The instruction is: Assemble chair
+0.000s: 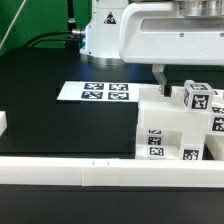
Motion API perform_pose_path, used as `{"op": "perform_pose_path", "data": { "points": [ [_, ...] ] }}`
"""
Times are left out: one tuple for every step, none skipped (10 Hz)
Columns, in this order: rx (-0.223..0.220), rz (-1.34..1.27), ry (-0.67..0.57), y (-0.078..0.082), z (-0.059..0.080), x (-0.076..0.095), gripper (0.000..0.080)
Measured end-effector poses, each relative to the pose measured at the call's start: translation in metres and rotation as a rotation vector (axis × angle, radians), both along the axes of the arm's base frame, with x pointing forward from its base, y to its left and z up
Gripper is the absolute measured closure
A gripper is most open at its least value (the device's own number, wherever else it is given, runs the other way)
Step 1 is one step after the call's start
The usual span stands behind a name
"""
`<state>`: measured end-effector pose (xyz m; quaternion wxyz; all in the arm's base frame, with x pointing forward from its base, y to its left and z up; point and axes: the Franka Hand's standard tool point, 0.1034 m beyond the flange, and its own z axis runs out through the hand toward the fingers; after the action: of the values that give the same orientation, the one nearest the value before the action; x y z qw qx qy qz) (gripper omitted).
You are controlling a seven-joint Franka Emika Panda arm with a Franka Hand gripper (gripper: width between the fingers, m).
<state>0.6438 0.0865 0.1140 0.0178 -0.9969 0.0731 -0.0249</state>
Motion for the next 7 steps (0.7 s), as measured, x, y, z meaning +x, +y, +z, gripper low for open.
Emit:
{"op": "perform_pose_path", "data": {
  "points": [
    [-0.006, 0.076, -0.008, 0.0007, -0.0008, 0.0000, 0.0151],
    [-0.008, 0.116, -0.017, -0.0004, -0.0018, 0.0003, 0.0151],
    [-0.008, 0.112, -0.017, -0.0014, -0.0023, 0.0002, 0.0151],
    [-0.008, 0.112, -0.018, -0.0013, -0.0023, 0.0002, 0.0264],
    [-0.008, 0.112, -0.017, -0.0013, -0.0023, 0.0002, 0.0264],
    [-0.007, 0.099, -0.017, -0.0012, -0.0024, 0.0002, 0.0446],
    [-0.006, 0.085, -0.017, -0.0013, -0.0024, 0.0002, 0.0518]
  ]
}}
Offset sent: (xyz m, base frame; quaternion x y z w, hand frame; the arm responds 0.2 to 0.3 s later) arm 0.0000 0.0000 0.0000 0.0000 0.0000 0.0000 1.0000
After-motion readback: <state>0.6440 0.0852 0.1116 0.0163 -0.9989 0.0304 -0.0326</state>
